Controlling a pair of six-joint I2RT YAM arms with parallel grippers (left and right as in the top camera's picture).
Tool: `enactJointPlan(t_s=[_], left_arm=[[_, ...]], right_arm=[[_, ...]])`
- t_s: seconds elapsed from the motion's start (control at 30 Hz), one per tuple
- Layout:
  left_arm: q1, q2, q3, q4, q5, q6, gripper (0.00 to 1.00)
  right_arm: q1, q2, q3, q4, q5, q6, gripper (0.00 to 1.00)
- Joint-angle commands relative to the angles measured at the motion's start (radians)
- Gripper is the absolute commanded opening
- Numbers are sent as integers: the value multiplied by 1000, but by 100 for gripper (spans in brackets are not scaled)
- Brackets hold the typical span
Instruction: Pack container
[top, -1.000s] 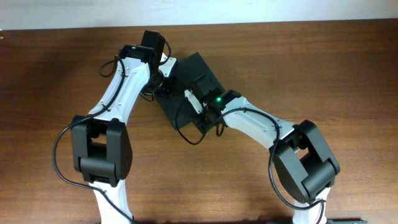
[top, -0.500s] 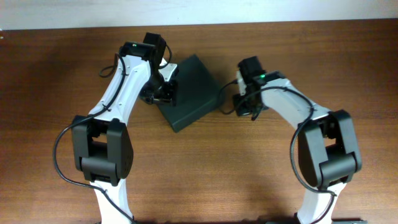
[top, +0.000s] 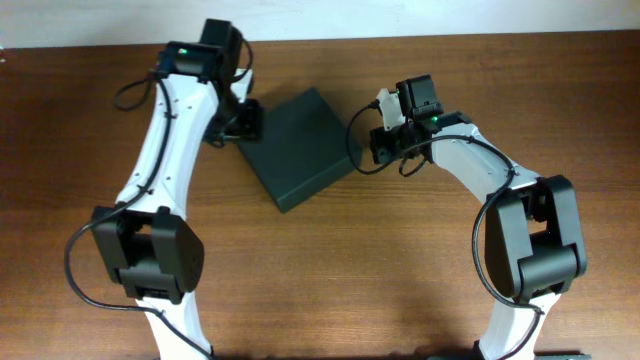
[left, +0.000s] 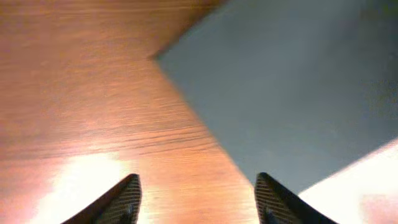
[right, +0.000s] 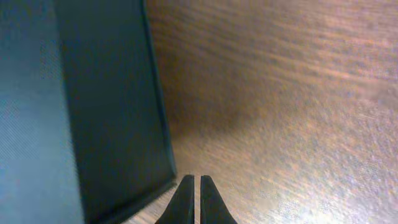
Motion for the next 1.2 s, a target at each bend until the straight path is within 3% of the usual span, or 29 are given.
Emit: enactJointPlan(t_s=[0.0, 0.2, 0.4, 0.57, 0.9, 1.17], left_arm=[[53, -18, -14, -5, -81, -21, 46], [130, -14, -53, 2, -104, -20, 2], [147, -11, -203, 106, -79, -19, 2], [146, -11, -302, 248, 52, 19, 2], [146, -3, -347, 486, 154, 18, 2], [146, 58, -347, 504, 194, 17, 2]], right_arm=[[-8, -16, 4, 18, -41, -10, 4], [-8, -16, 4, 17, -126, -10, 4], [-8, -16, 4, -13, -147, -10, 4], [-7, -16, 4, -59, -163, -10, 4], [-7, -16, 4, -121, -266, -33, 4], [-11, -16, 4, -110, -166, -32, 4]])
